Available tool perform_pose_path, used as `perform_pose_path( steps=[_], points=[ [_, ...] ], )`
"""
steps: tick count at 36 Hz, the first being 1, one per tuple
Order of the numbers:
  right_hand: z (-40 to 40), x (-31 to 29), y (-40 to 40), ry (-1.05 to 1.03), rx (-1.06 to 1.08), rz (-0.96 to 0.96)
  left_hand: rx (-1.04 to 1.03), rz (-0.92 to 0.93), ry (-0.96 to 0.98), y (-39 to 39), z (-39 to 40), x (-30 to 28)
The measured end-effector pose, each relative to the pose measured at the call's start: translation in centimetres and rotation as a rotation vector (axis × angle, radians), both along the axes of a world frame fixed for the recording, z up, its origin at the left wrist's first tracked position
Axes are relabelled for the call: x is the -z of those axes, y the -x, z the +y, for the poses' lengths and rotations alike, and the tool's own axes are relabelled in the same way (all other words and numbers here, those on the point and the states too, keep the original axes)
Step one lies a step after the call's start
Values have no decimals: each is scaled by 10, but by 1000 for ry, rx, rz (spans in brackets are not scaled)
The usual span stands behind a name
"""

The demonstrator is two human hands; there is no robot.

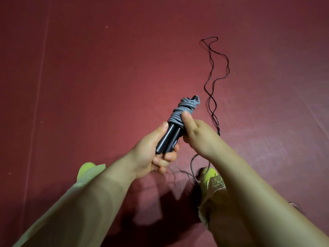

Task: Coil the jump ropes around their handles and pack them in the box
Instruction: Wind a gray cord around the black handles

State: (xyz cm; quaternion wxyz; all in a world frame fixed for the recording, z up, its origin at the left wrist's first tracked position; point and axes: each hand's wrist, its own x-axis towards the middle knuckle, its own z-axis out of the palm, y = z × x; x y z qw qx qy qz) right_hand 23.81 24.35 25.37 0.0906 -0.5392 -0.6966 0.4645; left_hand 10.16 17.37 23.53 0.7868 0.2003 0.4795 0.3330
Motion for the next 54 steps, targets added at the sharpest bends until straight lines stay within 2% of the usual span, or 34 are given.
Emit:
perform_pose_path(
  steps=[5, 7, 10, 14, 24, 30, 35, 39, 42, 43, 45, 46, 48, 51, 54],
  points=[
    [-1, 3, 5, -22, 17, -97, -80, 237, -40, -12, 2, 0],
    [-3, 7, 6, 82, 54, -63, -86, 364, -87, -13, 2, 1],
    [-5, 8, 4, 274, 111, 72, -76, 458, -119, -10, 2, 6],
    [-5, 9, 0, 375, 85, 54, -37, 639, -203, -4, 2, 20],
    [1, 10, 1, 363, 73, -42, 6, 985, -295, -2, 3, 29],
    [1, 4, 0, 264, 35, -149, 34, 1009, -281, 1, 3, 33],
    [-2, 2, -1, 214, 0, -79, -12, 1004, -277, 5, 6, 33],
    [-5, -1, 1, 137, 37, -56, -46, 1043, -354, 1, 7, 29],
    [-6, -2, 2, 58, 65, -38, -43, 917, -358, 3, 8, 22],
    [-5, -2, 1, 39, 72, -21, -54, 778, -346, 5, 7, 19],
    [-2, 0, 0, 32, 105, 39, -108, 363, -233, 6, 4, 15],
    [-1, 0, -2, 58, 133, 94, -90, 161, -139, 6, 3, 12],
    [1, 1, -2, 148, 161, 231, 31, -94, -20, 8, 1, 9],
    [-2, -3, -1, 220, 90, 376, 100, -367, 2, 10, -1, 6],
    [-6, -6, 1, 196, -23, 408, 79, -491, 2, 8, -4, 1]
  ],
)
